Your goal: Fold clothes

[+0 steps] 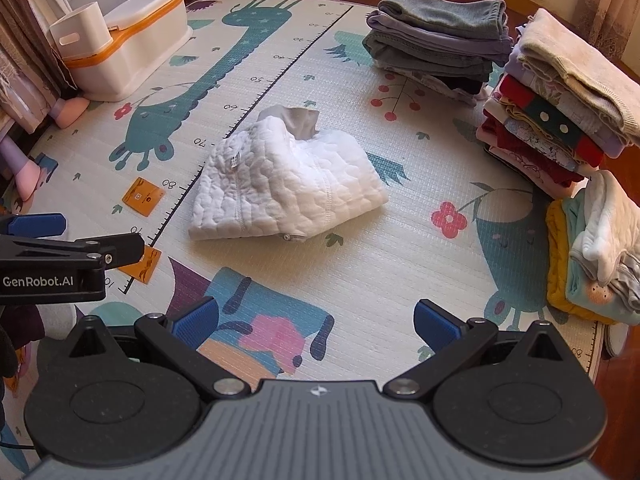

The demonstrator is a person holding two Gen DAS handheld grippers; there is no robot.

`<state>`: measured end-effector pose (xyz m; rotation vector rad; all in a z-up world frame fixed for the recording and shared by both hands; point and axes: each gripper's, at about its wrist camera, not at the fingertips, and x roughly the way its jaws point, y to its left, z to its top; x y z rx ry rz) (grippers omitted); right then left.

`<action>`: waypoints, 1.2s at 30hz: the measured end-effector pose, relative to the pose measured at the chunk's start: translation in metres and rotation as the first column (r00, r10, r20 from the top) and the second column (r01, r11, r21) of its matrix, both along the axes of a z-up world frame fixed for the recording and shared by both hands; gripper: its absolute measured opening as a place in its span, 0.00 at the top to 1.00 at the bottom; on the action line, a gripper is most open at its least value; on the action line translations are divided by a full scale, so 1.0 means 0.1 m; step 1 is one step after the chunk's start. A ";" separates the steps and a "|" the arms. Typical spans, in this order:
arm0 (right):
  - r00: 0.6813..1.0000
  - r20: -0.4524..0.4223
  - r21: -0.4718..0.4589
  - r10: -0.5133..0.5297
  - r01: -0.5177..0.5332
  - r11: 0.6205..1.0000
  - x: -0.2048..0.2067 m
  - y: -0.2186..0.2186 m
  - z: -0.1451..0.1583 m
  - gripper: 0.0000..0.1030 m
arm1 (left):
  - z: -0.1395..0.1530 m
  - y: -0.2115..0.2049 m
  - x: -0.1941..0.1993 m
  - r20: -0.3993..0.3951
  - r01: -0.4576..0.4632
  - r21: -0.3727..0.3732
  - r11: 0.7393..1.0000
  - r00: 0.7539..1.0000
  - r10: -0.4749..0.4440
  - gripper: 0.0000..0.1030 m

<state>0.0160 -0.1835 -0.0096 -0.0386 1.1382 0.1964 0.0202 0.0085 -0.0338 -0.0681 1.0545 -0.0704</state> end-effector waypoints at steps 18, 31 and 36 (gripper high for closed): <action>0.998 -0.015 0.083 -0.057 0.058 0.995 0.91 -0.05 -0.80 0.00 | -0.61 0.31 0.65 -0.017 0.007 -0.141 0.990 1.000 -0.009 0.00; 0.961 -0.068 0.246 -0.267 0.275 0.929 1.44 -0.32 -1.29 0.02 | -0.88 0.29 1.49 -0.017 -0.009 -0.241 0.971 1.000 0.005 0.04; 0.944 -0.069 0.299 -0.324 0.329 0.896 1.63 -0.46 -1.41 0.09 | -0.97 0.21 1.82 -0.031 0.012 -0.227 0.974 0.999 -0.020 0.11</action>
